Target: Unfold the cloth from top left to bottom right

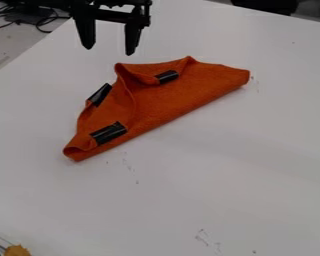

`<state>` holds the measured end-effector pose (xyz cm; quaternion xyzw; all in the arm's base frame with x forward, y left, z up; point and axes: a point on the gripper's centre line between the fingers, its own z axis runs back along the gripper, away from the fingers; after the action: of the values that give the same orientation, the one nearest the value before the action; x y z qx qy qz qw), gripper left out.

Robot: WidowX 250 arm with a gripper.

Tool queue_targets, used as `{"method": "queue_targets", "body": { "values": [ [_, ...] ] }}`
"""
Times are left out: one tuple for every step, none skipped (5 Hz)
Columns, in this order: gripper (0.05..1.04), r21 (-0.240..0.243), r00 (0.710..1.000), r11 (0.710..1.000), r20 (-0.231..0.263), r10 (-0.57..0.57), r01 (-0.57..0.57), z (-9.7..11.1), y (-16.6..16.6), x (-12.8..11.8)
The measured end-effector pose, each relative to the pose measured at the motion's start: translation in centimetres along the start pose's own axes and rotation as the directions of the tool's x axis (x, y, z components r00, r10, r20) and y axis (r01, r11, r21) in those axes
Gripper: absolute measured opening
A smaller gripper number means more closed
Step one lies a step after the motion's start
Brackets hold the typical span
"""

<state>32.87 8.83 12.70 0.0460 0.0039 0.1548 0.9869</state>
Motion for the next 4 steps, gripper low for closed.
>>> {"method": "queue_targets", "body": {
  "values": [
    [1.0,-0.002,0.999,1.0,-0.04,-0.005,0.005,-1.3,-0.2,0.0],
    [1.0,-0.029,0.992,0.998,-0.105,-0.062,0.06,-4.8,-0.2,1.5],
    [1.0,0.001,0.992,0.997,-0.101,-0.078,0.078,-6.1,0.4,3.6],
    [1.0,0.01,0.991,0.999,-0.127,-0.046,0.047,-7.6,0.7,5.5]
  ]
}}
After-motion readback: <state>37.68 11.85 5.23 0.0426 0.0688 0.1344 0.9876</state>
